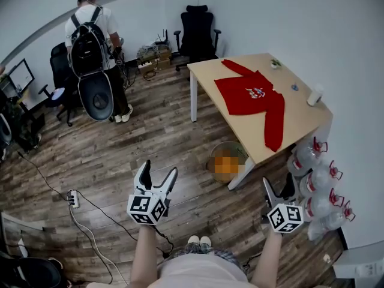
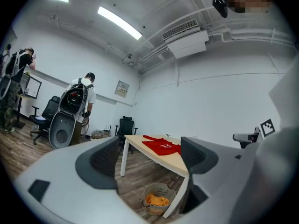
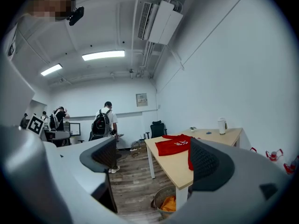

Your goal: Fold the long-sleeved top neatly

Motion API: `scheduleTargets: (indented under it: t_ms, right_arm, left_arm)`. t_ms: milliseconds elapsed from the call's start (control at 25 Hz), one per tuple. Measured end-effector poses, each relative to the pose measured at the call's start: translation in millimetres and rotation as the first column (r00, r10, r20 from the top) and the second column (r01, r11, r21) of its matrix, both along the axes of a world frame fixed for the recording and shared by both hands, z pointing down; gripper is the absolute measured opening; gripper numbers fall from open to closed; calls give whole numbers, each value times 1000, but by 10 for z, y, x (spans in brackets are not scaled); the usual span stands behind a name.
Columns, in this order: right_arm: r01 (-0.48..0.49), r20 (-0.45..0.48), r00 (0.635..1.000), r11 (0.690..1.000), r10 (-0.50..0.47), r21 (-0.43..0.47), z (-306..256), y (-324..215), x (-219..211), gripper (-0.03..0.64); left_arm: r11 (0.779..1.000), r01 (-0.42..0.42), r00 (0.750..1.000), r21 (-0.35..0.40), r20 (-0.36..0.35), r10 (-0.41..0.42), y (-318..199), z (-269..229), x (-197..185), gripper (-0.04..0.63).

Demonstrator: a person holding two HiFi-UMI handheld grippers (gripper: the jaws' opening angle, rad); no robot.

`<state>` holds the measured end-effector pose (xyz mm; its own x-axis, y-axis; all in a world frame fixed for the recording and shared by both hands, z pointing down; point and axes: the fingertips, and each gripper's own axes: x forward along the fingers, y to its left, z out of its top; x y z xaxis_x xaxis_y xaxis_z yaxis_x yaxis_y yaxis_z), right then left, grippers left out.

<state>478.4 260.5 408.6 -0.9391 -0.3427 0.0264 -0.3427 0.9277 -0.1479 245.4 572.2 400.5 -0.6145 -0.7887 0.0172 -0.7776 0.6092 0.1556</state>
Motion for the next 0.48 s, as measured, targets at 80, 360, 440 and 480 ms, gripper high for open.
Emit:
scheduleTargets:
  t_ms: [80, 360, 440, 480]
  right_arm:
    - [3, 2, 1000, 1000, -3, -6, 27, 25, -7, 492]
    - [10, 21, 1000, 1000, -10, -5, 66, 119, -57, 517]
    - [13, 27, 1000, 1000, -13, -3, 58, 132, -74, 517]
    - [14, 28, 1000, 1000, -14, -2, 58, 128, -88, 517]
  left_arm:
    - [1000, -6, 1000, -8, 1, 6, 3, 26, 10, 414]
    - [1000, -9, 1000, -11, 8, 9, 79, 119, 14, 426]
    - [1000, -5, 1000, -9, 3, 6, 106, 148, 9, 426]
    - [1000, -4, 1000, -8, 1, 4, 112, 162, 0, 426]
